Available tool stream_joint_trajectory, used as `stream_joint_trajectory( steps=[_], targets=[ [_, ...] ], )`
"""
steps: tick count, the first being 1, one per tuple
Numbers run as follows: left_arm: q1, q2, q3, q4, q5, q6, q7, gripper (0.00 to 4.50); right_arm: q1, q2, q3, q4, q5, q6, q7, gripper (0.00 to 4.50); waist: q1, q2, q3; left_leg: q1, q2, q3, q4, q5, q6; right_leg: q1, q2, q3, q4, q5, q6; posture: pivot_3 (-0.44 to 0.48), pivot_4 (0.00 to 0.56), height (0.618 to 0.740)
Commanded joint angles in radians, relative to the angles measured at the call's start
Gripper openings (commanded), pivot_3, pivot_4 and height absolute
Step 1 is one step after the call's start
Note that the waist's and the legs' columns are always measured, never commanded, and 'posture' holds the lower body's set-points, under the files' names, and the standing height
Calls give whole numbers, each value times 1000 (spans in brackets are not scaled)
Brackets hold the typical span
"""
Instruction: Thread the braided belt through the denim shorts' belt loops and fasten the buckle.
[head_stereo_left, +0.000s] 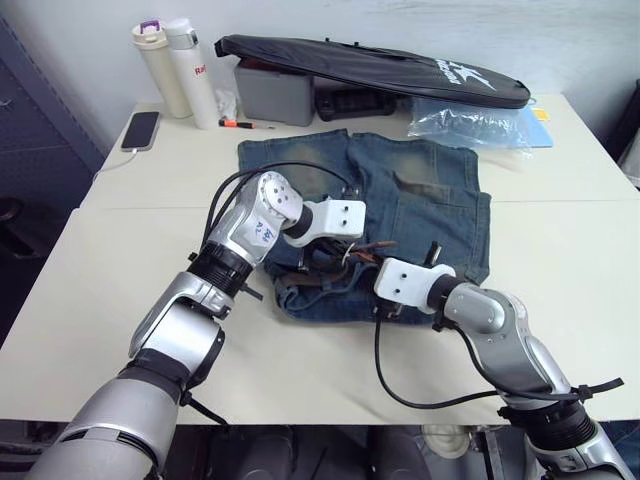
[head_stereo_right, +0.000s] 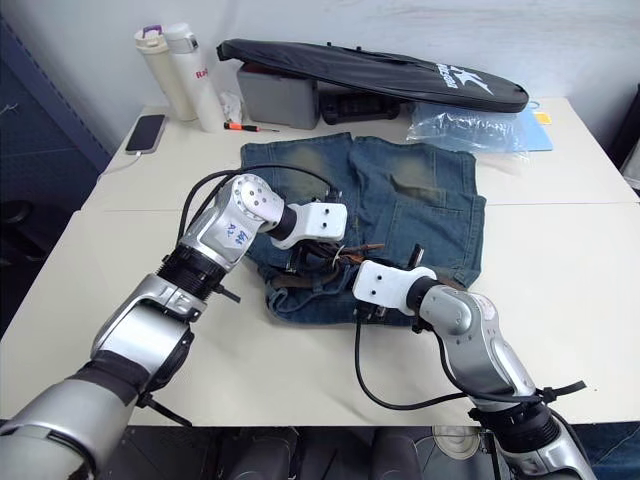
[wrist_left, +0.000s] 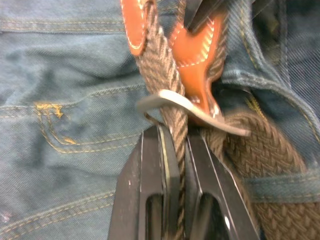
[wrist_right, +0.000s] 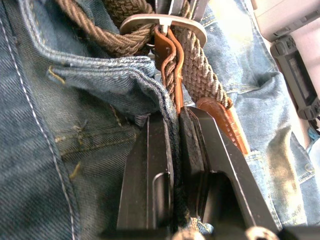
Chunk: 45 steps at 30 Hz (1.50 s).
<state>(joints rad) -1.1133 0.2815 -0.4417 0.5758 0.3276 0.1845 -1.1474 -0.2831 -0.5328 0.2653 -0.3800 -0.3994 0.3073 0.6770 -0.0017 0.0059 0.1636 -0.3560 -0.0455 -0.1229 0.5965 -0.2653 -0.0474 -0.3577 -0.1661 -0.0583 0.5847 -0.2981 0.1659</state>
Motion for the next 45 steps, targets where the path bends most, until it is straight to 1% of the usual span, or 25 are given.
stream_joint_trajectory(
  steps=[1, 8, 12, 14, 15, 17, 19, 21, 23, 26, 31, 36, 39, 41, 43, 44, 45],
  targets=[
    [-60, -51, -3, 2, -15, -62, 36, 0, -10, 20, 38, -42, 32, -38, 20, 31, 0, 0, 0, 0, 0, 0, 0, 0, 0, 0, 0, 0, 0, 0, 0, 0, 150, 740],
    [-73, -95, 9, 19, -42, -46, 22, 0, -10, 21, 37, -45, 31, -37, 25, 31, 1, 0, 0, 0, 0, 0, 0, 0, 0, 0, 0, 0, 0, 0, 0, 0, 150, 740],
    [-67, -98, 9, 6, -49, -39, 5, 0, -10, 22, 36, -46, 33, -36, 29, 31, 1, 0, 0, 0, 0, 0, 0, 0, 0, 0, 0, 0, 0, 0, 0, 0, 150, 740],
    [-67, -92, 25, -1, -65, -13, -11, 905, -10, 21, 34, -47, 33, -34, 30, 0, 1, 0, 0, 0, 0, 0, 0, 0, 0, 0, 0, 0, 0, 0, 0, 0, 150, 740],
    [-65, -82, 28, -12, -71, 0, -33, 1092, -11, 21, 33, -47, 34, -32, 30, 0, 1, 0, 0, 0, 0, 0, 0, 0, 0, 0, 0, 0, 0, 0, 0, 0, 150, 740],
    [-61, -56, 27, -44, -73, 29, -76, 1944, -12, 18, 29, -45, 32, -27, 31, 0, -1, 0, 0, 0, 0, 0, 0, 0, 0, 0, 0, 0, 0, 0, 0, 0, 150, 740],
    [-53, -10, 23, -100, -65, 54, -125, 2780, -13, 11, 21, -38, 27, -19, 32, 0, -3, 0, 0, 0, 0, 0, 0, 0, 0, 0, 0, 0, 0, 0, 0, 0, 150, 740],
    [-49, 19, 38, -165, -86, 110, -165, 3729, -15, 2, 11, -29, 25, -15, 33, 0, -4, 0, 0, 0, 0, 0, -1, 0, 0, -1, 1, 1, 0, 0, 0, 0, 150, 740],
    [-48, 47, 55, -230, -112, 168, -201, 4416, -18, -4, 2, -23, 30, -14, 34, 0, -2, 0, 0, 0, 1, 1, -1, 0, 0, -1, 1, 1, 0, 0, 0, 0, 150, 740],
    [-54, 77, 83, -295, -154, 250, -224, 4416, -23, -9, -3, -17, 35, -14, 34, 0, -2, 0, 0, 0, 1, 1, 0, 0, 0, 0, 1, 1, 0, 0, 0, 0, 150, 740],
    [-62, 105, 91, -320, -194, 325, -214, 4416, -31, -5, 5, -9, 38, -12, 31, 0, -3, 0, 0, 0, 1, 1, 0, 0, 0, -1, 1, 1, 1, 0, 0, 0, 150, 740],
    [-58, 143, 128, -356, -254, 412, -202, 4416, -16, -14, 6, -20, 45, 0, 45, 0, -3, 0, 0, 0, 1, 1, 0, 0, 0, -1, 1, 2, 1, 0, 0, 0, 150, 740],
    [-22, 179, 159, -418, -304, 497, -197, 4416, 7, -18, -4, -42, 76, 53, 81, 0, -3, 0, 0, 0, 1, 1, 0, 0, 0, -1, 1, 2, 1, 0, 0, 0, 150, 740],
    [14, 204, 179, -474, -339, 571, -188, 4416, 11, -11, -33, -61, 109, 76, 85, 0, -4, 1, 0, 1, 1, 1, 0, 0, 0, -1, 1, 2, 1, 0, 0, 0, 150, 740],
    [42, 228, 192, -528, -373, 638, -179, 4500, 8, -32, -31, -74, 123, 91, 114, 966, -3, 1, 0, 1, 1, 1, 0, 0, 0, -1, 1, 3, 2, 0, 0, 0, 150, 740],
    [56, 243, 198, -555, -391, 669, -177, 4500, 4, -47, -29, -84, 128, 97, 131, 1322, -3, 0, 0, 1, 1, 1, 0, 0, 0, -1, 1, 3, 2, 0, 0, 0, 150, 740],
    [66, 254, 202, -574, -406, 692, -173, 4500, 1, -58, -28, -91, 132, 102, 141, 1793, -3, 0, 0, 1, 1, 1, 0, 0, 0, -1, 1, 3, 2, 0, 0, 0, 150, 740]
  ],
)
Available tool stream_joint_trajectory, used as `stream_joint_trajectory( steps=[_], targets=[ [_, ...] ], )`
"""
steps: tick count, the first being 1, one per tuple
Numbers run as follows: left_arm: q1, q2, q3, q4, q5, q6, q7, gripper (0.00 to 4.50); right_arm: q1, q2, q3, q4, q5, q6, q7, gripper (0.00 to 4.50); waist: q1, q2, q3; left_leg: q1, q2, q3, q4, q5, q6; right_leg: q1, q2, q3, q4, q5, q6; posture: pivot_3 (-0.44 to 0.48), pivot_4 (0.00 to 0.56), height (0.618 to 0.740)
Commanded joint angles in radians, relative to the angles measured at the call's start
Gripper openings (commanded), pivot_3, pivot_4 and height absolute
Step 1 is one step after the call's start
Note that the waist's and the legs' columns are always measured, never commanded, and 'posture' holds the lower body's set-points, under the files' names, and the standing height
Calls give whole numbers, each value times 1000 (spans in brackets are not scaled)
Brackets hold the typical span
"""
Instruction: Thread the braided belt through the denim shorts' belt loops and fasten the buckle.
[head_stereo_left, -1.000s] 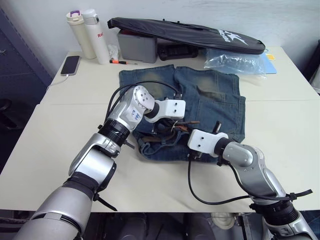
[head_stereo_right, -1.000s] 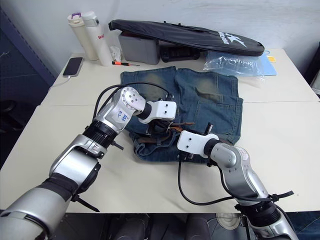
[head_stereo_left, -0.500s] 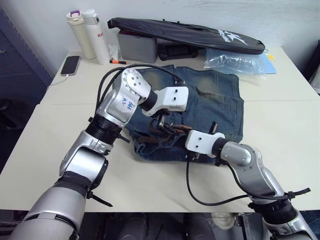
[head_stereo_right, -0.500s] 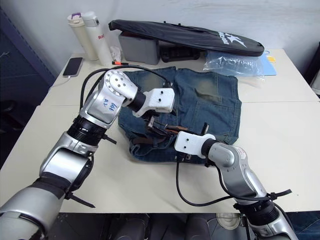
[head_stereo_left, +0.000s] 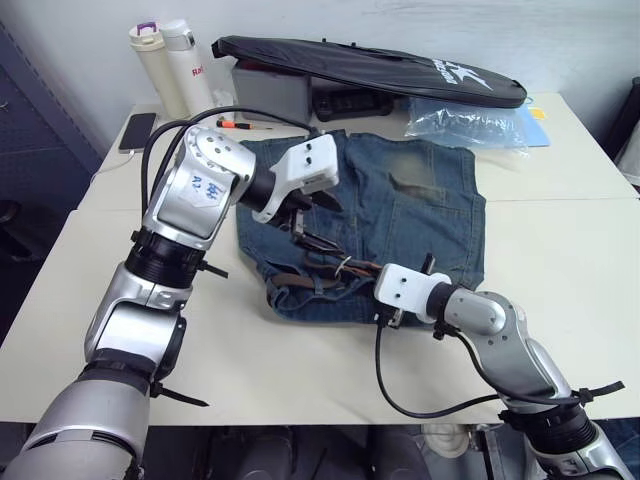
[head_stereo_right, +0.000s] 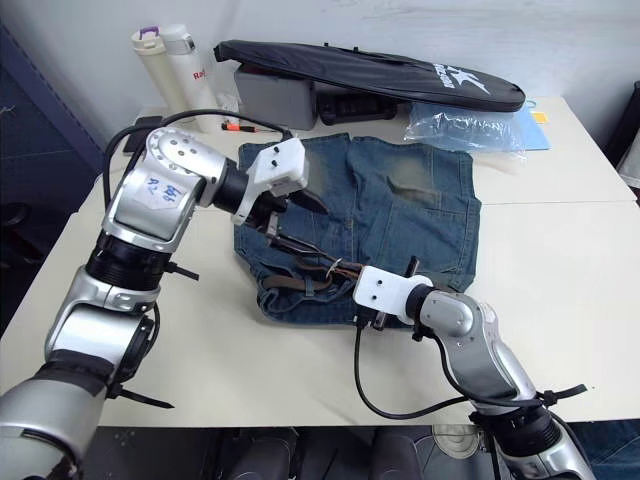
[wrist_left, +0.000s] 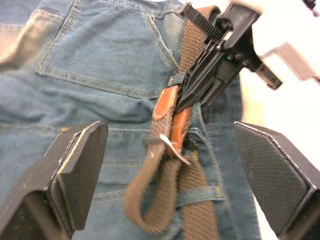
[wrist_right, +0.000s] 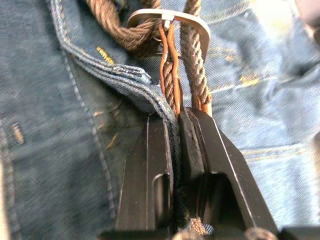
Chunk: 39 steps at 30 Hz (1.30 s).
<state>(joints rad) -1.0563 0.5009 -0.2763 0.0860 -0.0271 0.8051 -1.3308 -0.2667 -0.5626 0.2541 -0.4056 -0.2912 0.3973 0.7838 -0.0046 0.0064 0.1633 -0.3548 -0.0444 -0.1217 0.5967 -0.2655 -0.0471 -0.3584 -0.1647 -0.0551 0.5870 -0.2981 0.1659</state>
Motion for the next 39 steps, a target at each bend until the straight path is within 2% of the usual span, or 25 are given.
stream_joint_trajectory(
  steps=[1, 5, 6, 10, 15, 21, 26, 39],
  targets=[
    [21, 50, 47, -103, -70, 103, 14, 4500, -27, -40, -28, -84, 41, 29, 53, 2335, 0, 0, 0, 0, 0, 0, 0, 0, 0, 0, 0, 0, 0, 0, 0, 0, 150, 740],
    [71, 122, 53, -165, -125, 168, 26, 4500, -59, -117, -56, -171, 125, 103, 159, 4211, 1, 0, 0, 0, 0, 0, 0, 0, 0, 0, 0, 1, 0, 0, 0, 0, 150, 740],
    [88, 143, 51, -182, -136, 177, 27, 4500, -61, -135, -70, -206, 163, 139, 190, 4367, 1, 0, 0, 0, 0, 1, 0, 0, 0, 0, 0, 1, 0, 0, 0, 0, 150, 740],
    [150, 208, 64, -248, -193, 223, 42, 4500, -90, -201, -146, -287, 291, 248, 258, 4367, 2, -1, 0, 0, 1, 1, 0, 0, 0, 0, 1, 1, -1, 0, 0, 0, 150, 740],
    [199, 201, 112, -312, -272, 287, 111, 4500, -215, -229, -189, -160, 301, 281, 201, 4367, 3, -2, 1, 0, 1, 2, 1, -1, 0, 0, 1, 2, -1, 1, -1, 0, 150, 740],
    [249, 187, 155, -360, -338, 346, 206, 4500, -271, -230, -146, -66, 294, 258, 167, 4367, 2, -2, 1, 0, 1, 2, 0, -1, 1, -1, 1, 2, -1, 1, -1, 0, 150, 740],
    [293, 180, 196, -384, -383, 388, 294, 4500, -260, -245, -48, -6, 235, 155, 160, 4367, 1, -2, 1, 0, 1, 3, 0, -1, 1, -1, 1, 3, -1, 1, -1, 0, 150, 740],
    [376, 238, 272, -425, -482, 413, 387, 4500, -252, -214, 31, 87, 169, 57, 119, 4367, 2, -2, 1, 0, 2, 3, 0, -1, 0, -1, 1, 4, -1, 1, -1, 0, 150, 740]
  ],
)
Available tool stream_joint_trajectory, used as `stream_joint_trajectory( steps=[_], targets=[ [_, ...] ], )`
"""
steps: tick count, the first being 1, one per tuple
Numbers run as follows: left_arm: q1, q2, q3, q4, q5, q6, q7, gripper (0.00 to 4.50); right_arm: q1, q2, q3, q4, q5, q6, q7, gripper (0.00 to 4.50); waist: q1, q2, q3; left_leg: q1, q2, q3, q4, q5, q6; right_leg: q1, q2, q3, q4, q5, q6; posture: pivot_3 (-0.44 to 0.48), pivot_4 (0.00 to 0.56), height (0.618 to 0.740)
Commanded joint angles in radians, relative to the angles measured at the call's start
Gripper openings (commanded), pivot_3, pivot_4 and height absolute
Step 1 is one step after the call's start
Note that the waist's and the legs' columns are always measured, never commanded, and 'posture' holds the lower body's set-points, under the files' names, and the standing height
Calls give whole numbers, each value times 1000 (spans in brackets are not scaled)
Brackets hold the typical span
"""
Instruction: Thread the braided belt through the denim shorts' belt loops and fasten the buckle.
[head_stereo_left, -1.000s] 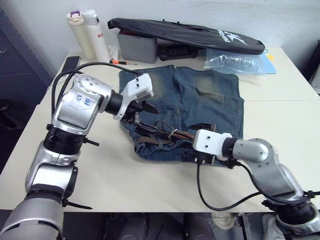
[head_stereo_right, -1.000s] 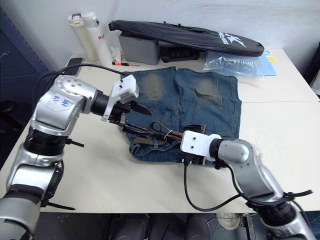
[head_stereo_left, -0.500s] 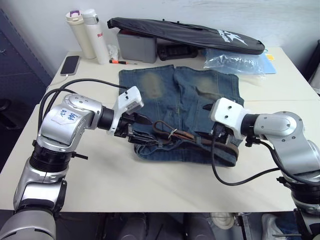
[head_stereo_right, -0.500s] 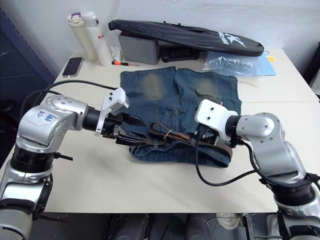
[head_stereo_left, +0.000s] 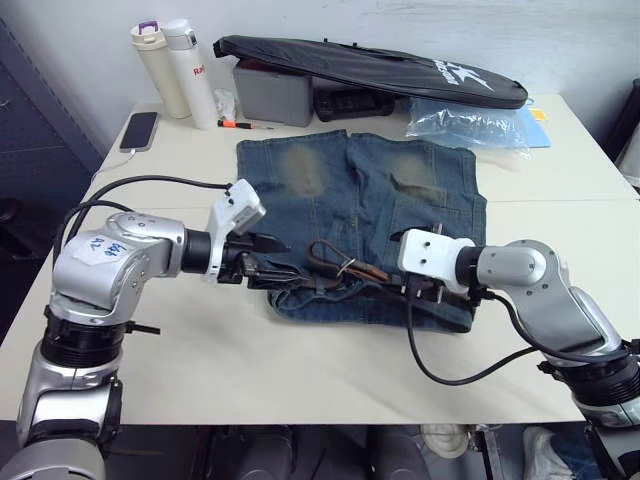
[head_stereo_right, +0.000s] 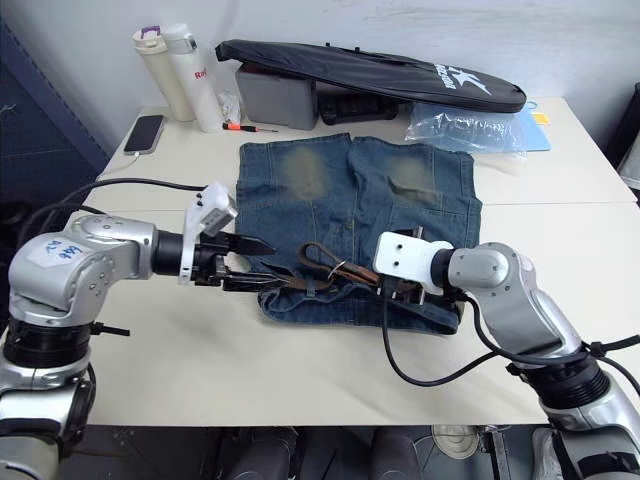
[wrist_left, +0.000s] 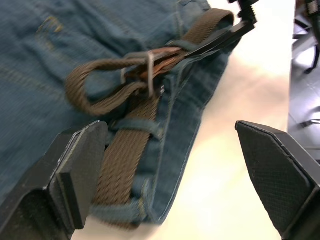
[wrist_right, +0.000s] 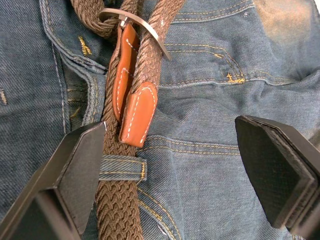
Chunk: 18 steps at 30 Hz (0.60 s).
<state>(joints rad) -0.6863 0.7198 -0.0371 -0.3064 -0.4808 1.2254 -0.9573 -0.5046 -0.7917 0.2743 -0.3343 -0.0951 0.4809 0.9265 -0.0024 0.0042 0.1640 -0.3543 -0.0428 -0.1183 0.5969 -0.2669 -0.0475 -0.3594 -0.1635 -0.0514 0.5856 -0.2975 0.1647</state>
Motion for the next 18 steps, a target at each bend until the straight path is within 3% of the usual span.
stream_joint_trajectory(
  steps=[1, 9, 14, 18],
  targets=[
    [7, 22, 33, -32, -33, -8, 18, 4500, -16, 21, 14, 25, -34, -31, -29, 4367, 0, 0, 0, 0, 0, 0, 0, 0, 0, 0, 0, 0, 0, 0, 0, 0, 150, 740],
    [15, 35, 38, -30, -64, -9, 48, 4500, -8, 37, 20, 44, -60, -48, -43, 4367, 0, 0, 0, 0, 0, 0, 0, 0, 0, 0, 0, 0, 0, 0, 0, 0, 150, 740],
    [20, 44, 35, -16, -75, -17, 63, 4500, -1, 48, 23, 43, -67, -46, -54, 2405, 0, 0, 0, 0, 0, 0, 0, 0, -1, 0, 0, 0, 0, 0, 0, 0, 150, 740],
    [22, 59, 18, 16, -67, -46, 62, 4500, 10, 62, 23, 31, -71, -32, -56, 497, 0, 0, 0, 0, 0, 0, 0, 0, -1, 0, 0, 0, 0, 0, 0, 0, 150, 740]
  ],
)
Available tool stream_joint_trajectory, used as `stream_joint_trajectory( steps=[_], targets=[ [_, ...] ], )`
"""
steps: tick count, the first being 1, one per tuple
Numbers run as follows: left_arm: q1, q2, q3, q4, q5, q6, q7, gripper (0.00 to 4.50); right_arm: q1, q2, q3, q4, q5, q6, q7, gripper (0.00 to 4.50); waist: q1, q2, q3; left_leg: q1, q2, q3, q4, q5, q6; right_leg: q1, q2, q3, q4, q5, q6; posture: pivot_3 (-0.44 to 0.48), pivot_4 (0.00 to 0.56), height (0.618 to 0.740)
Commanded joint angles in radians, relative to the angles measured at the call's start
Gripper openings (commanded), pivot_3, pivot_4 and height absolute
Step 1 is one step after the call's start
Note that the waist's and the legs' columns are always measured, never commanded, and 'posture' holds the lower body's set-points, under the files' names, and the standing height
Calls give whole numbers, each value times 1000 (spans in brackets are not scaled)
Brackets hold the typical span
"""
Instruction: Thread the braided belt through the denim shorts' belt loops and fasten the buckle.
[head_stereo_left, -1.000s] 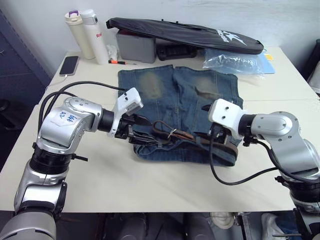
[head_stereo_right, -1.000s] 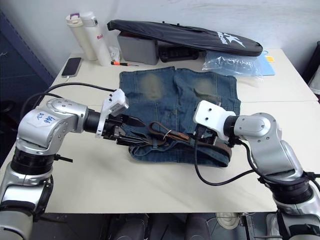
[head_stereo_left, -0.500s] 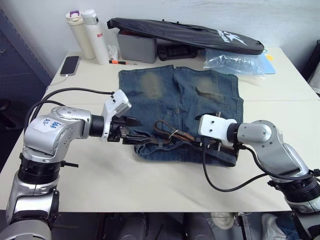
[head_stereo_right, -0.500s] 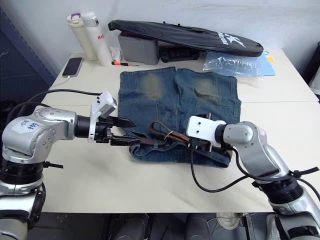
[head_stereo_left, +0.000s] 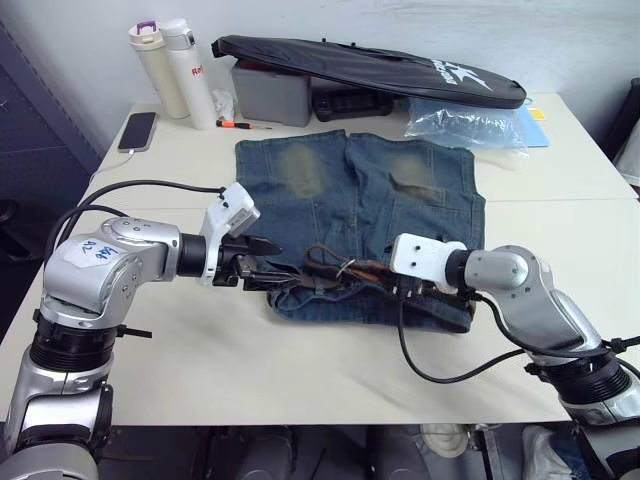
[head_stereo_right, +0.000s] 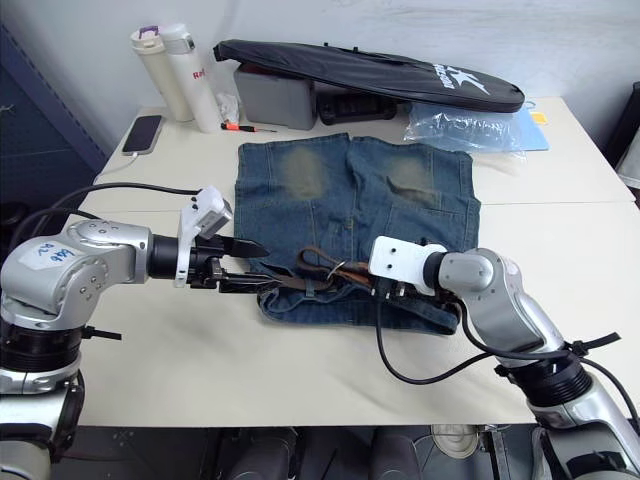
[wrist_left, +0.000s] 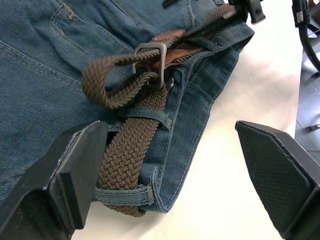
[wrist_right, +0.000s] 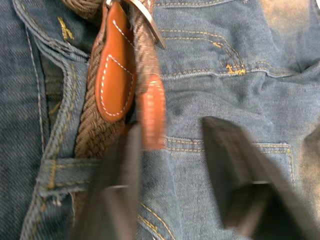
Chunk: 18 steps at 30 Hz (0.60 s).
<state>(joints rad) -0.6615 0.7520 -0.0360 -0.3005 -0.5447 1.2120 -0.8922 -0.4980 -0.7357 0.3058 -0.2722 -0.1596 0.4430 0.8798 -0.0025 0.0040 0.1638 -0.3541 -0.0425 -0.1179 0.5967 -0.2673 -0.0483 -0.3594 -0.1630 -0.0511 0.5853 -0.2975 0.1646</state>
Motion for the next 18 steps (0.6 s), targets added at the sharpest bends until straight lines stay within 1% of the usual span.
stream_joint_trajectory(
  steps=[1, 2, 3, 5, 9, 10, 11, 12, 15, 18],
  targets=[
    [-5, 29, 8, 21, 1, -41, -4, 4500, 6, 9, -9, -34, -7, 9, -10, 47, 0, 0, 0, 0, 0, 0, 0, 0, 0, 0, 0, 0, 0, 0, 0, 0, 150, 740],
    [-10, 26, 4, 36, 1, -45, -3, 3957, 7, 12, -9, -36, -8, 12, -10, 0, 0, 0, 0, 0, 0, 0, 0, 0, 0, 0, 0, 0, 0, 0, 0, 0, 150, 740],
    [-18, 26, -7, 50, 2, -53, -8, 3648, 8, 14, -9, -37, -9, 14, -11, 0, 0, 0, 0, 0, 0, 0, 0, 0, 0, 0, 0, 0, 0, 0, 0, 0, 150, 740],
    [-32, 25, -36, 72, 5, -75, -26, 2746, 9, 17, -10, -38, -12, 19, -14, 0, 0, 0, 0, 0, 0, 0, 0, 0, 0, 0, 0, 0, 0, 0, 0, 0, 150, 740],
    [-58, 23, -72, 106, -2, -91, -55, 829, 14, 20, -14, -45, -16, 28, -20, 0, 0, 0, 0, 0, 0, 0, 0, 0, 0, 0, 0, 0, 0, 0, 0, 0, 150, 740],
    [-61, 26, -78, 111, -2, -95, -61, 293, 15, 21, -14, -46, -18, 29, -21, 0, 0, 0, 0, 0, 0, 0, 0, 0, 0, 0, 0, 0, 0, 0, 0, 0, 150, 740],
    [-66, 29, -93, 117, 2, -102, -72, 52, 16, 21, -14, -48, -19, 32, -23, 0, 0, 0, 0, 0, 0, 0, 0, 0, 0, 0, 0, 0, 0, 0, 0, 0, 150, 740],
    [-70, 31, -104, 122, 6, -107, -79, 52, 16, 22, -14, -49, -19, 33, -24, 0, 0, 0, 0, 0, 0, 0, 0, 0, 0, 0, 0, 0, 0, 0, 0, 0, 150, 740],
    [-103, 0, -159, 185, 47, -147, -74, 52, 17, 23, -13, -49, -20, 35, -29, 0, 0, 0, 0, 0, 0, 0, 0, 0, 0, 0, 0, 0, 0, 0, 0, 0, 150, 740],
    [-117, -6, -252, 229, 118, -209, -90, 52, 18, 25, -14, -48, -22, 34, -33, 0, 0, 0, 0, 0, 0, 1, 0, 0, 0, 0, 0, 0, 0, 0, 0, 0, 150, 740]
  ],
)
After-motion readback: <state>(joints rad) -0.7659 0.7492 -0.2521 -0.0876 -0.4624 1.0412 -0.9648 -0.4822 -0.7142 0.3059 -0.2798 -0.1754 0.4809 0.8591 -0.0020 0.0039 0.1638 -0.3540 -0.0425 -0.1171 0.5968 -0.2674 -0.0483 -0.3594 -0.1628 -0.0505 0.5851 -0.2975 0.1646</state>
